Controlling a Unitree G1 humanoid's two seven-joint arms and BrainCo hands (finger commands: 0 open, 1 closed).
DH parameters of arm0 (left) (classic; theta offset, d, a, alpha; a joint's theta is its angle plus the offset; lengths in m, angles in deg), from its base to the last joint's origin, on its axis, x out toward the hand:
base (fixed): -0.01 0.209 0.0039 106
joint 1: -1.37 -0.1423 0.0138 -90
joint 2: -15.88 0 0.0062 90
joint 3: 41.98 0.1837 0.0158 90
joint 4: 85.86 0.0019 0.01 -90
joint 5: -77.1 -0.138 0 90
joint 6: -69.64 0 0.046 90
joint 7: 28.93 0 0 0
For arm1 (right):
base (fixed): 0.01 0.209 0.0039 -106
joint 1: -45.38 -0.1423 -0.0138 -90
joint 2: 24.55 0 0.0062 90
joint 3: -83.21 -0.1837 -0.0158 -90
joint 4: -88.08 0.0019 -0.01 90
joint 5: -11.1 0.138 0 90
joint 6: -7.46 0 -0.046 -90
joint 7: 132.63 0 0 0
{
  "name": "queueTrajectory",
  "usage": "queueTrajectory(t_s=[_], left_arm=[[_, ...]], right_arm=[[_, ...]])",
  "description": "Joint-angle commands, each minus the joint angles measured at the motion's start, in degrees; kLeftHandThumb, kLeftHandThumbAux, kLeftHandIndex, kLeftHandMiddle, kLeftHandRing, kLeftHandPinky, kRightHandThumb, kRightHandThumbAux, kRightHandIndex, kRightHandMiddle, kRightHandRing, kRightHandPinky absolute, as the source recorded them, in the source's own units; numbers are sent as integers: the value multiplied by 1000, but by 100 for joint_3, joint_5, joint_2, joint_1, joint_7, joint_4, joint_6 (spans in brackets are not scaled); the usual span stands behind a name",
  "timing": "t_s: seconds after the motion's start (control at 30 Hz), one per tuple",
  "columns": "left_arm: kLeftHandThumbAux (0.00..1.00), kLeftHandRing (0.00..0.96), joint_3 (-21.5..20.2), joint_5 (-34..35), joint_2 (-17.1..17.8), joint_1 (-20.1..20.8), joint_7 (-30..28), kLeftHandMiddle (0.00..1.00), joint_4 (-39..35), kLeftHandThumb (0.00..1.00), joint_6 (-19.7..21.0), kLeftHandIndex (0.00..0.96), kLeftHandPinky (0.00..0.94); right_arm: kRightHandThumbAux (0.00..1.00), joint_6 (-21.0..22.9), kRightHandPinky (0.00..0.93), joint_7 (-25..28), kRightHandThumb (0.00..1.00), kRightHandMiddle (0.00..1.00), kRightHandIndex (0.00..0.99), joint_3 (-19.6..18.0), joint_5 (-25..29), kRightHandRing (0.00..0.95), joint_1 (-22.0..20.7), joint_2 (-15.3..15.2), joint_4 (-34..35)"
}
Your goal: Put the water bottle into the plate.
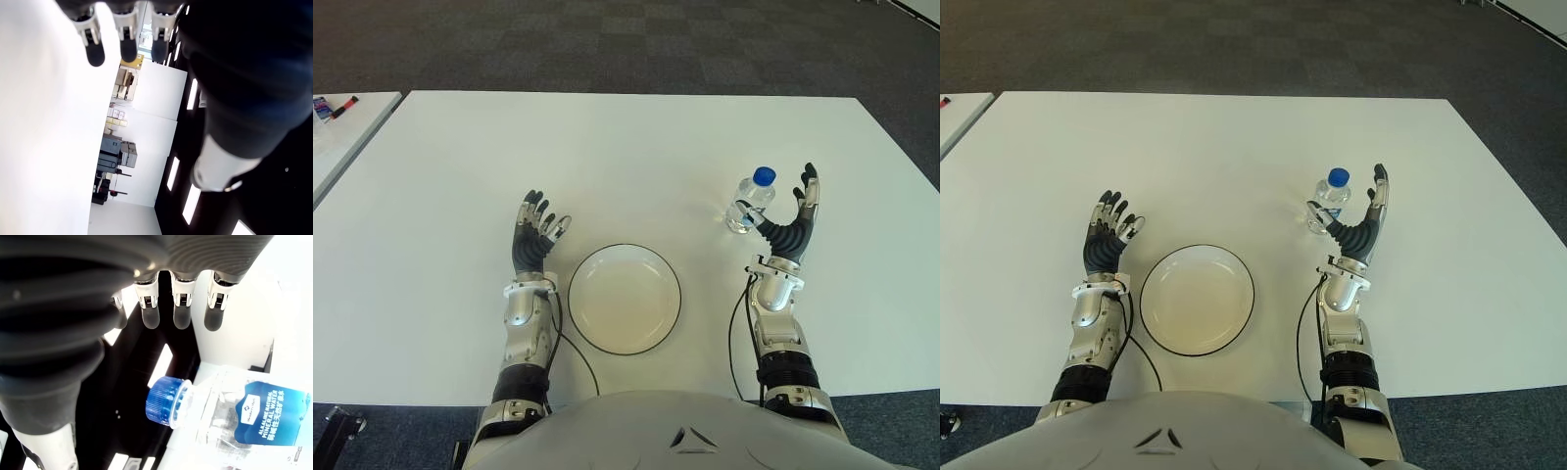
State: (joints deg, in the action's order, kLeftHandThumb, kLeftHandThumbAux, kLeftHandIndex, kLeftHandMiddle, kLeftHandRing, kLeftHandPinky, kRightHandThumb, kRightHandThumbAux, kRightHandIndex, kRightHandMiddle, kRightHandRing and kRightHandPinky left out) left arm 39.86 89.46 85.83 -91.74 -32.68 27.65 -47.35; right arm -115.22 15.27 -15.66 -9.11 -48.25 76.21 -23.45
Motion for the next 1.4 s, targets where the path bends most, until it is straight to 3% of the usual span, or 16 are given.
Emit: queueTrajectory(t_s=[0.03,0.47,1.4], left_arm=[[880,88,-10,-23,-7,18,-53,82,43,103,32,80,135],[870,83,7,-76,7,4,-36,78,37,113,10,75,128],[870,85,-5,-37,14,17,-79,80,56,117,2,77,126]], right_arm=[[765,54,109,-78,386,67,55,18,54,69,-121,20,-255],[688,577,111,6,338,49,49,146,50,58,-49,65,-111],[648,1356,99,8,240,38,18,399,-40,52,-34,115,-41]])
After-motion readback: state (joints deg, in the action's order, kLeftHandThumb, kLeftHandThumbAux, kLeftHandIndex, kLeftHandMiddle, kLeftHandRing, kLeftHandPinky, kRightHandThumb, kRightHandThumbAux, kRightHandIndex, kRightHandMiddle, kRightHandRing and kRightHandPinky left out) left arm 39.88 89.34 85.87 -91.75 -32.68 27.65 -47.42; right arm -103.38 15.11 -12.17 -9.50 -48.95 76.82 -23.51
